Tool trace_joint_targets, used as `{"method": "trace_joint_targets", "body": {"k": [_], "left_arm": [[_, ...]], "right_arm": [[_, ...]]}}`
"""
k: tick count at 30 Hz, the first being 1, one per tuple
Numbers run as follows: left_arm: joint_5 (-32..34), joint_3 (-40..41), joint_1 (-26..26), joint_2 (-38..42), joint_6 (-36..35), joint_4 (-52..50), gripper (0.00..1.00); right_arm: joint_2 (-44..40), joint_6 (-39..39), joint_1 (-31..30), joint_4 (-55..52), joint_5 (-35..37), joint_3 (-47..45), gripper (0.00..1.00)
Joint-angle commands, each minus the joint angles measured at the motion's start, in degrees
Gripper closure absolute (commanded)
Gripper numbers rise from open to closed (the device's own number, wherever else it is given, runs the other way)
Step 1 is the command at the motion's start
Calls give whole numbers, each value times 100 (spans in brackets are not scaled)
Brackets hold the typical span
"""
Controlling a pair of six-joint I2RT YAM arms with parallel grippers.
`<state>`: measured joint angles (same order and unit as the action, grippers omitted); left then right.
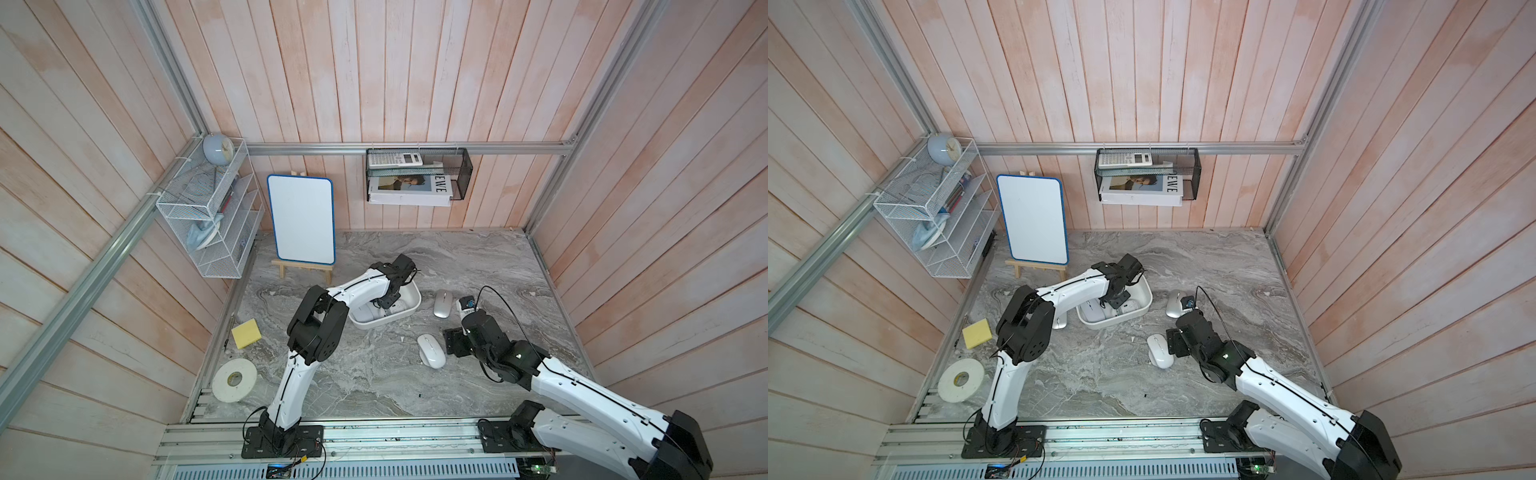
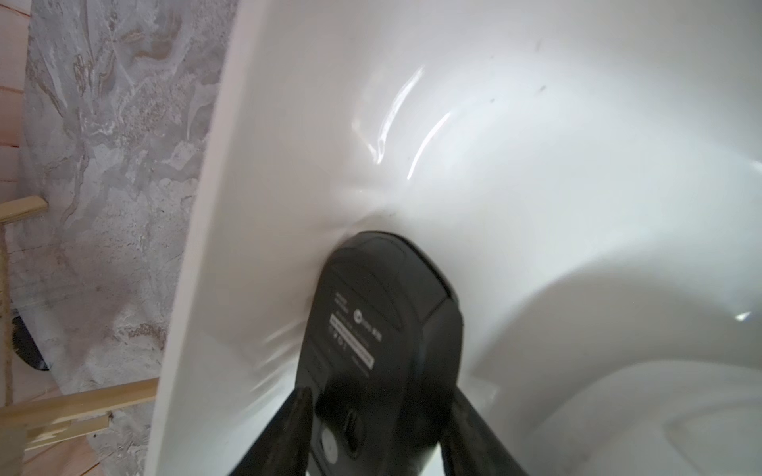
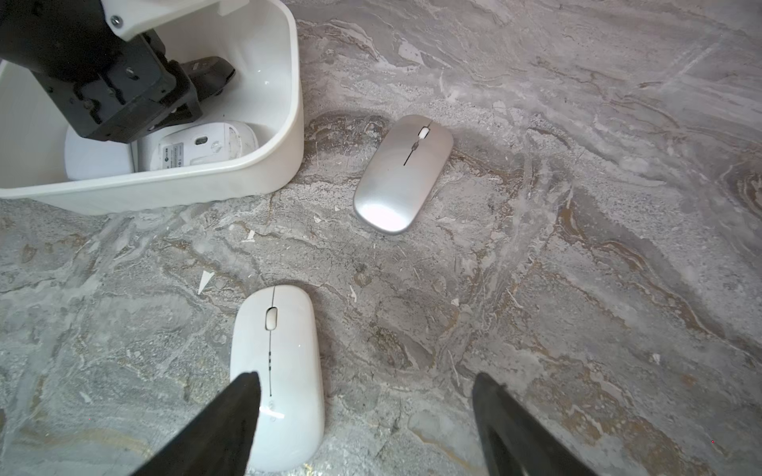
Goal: Take out the mouse from the storage box
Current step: Pick up the mouse from the storage box.
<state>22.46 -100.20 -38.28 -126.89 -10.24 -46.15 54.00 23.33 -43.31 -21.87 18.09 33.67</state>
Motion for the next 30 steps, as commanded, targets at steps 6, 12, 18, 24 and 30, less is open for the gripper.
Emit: {"method": "trace_joint_targets", "body": {"k": [6,12,18,24,30], "left_arm": [[-257,-103,181,-249,52,185,31],[-443,-179,181,-397,71,97,34],[-528,-171,196,-399,117,88,50],[-558,-132,172,-178,208,181,62],[-620,-86,93,321,474,243,68]], "right_arm": [[44,-16,42,-24,-16,65,15],[67,-19,55,-15,-9,74,15],[59,-7,62,-34,-16,70,15],[58,-8,64,-45,-13,81,15],[58,-1,65,-76,-7,110,16]]}}
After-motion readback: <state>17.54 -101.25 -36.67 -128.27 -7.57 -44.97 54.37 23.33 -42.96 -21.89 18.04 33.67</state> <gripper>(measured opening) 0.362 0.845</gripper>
